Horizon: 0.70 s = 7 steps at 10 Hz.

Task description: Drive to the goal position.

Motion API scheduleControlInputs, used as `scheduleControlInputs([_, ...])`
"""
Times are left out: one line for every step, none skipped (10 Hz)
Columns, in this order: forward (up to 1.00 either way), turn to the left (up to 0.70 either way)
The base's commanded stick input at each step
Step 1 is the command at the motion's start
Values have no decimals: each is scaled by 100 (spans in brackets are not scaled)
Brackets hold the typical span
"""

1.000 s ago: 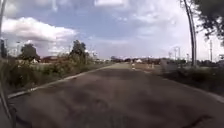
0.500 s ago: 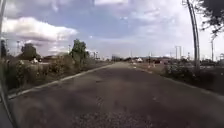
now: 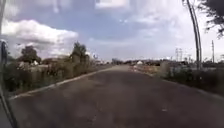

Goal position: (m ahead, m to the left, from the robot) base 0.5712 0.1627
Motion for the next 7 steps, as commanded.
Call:
scheduleControlInputs([70,0])
scheduleControlInputs([70,0])
scheduleControlInputs([70,0])
scheduleControlInputs([70,0])
scheduleControlInputs([70,0])
scheduleControlInputs([70,0])
scheduleControlInputs([70,0])
